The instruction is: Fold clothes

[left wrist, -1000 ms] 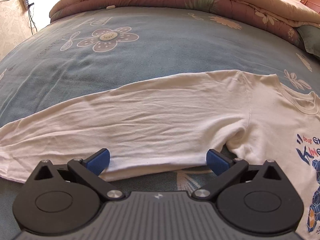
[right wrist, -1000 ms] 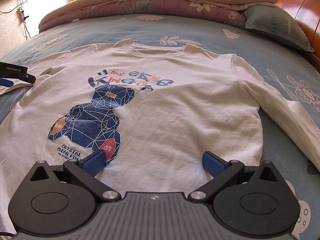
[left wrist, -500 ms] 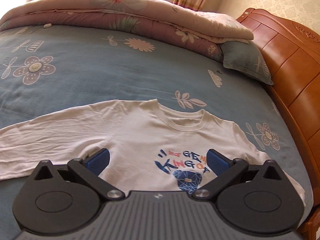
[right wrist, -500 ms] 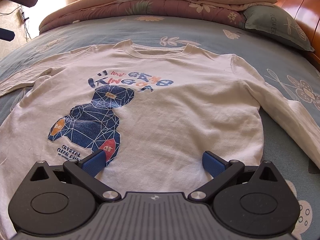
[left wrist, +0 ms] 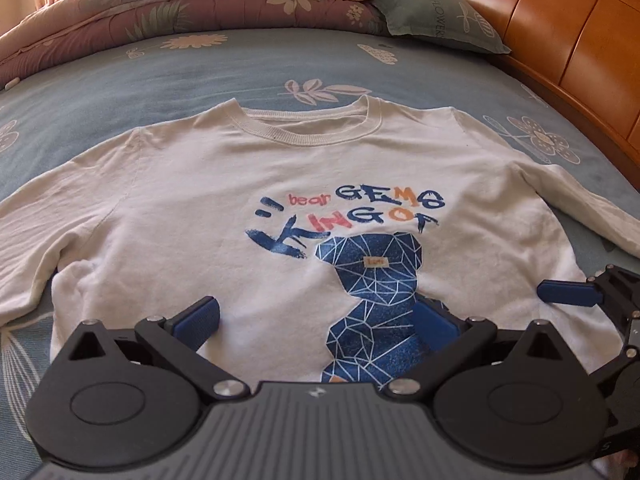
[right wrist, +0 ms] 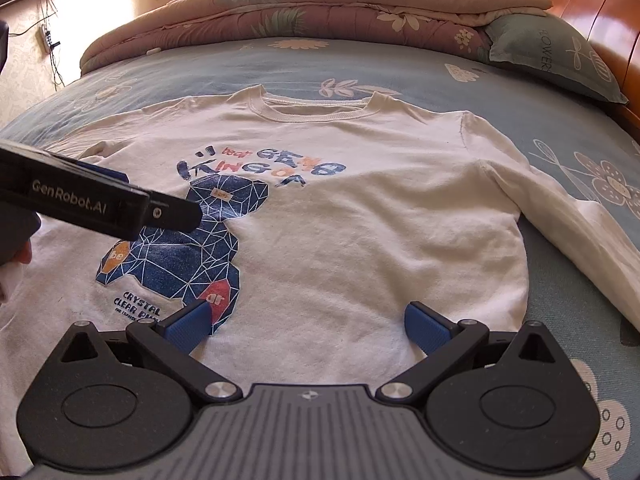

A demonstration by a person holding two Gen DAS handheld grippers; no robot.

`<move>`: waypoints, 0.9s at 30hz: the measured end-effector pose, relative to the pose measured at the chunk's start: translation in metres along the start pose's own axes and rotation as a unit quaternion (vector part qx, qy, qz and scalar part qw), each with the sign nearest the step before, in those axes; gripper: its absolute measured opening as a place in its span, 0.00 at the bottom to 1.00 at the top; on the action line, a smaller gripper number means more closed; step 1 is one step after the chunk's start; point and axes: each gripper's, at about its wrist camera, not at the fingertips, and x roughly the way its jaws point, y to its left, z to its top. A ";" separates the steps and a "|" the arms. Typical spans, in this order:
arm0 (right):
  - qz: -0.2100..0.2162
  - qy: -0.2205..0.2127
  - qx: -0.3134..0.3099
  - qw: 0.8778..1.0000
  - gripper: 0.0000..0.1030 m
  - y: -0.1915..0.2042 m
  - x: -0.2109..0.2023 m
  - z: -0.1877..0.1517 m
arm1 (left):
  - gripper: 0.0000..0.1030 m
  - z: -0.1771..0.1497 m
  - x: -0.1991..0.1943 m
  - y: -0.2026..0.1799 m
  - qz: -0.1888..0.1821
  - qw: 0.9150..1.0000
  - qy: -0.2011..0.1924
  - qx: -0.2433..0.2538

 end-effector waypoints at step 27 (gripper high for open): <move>-0.017 0.014 0.069 0.997 1.00 -0.004 -0.065 -0.040 | 0.99 -0.011 -0.011 0.002 -0.042 0.998 -0.031 0.018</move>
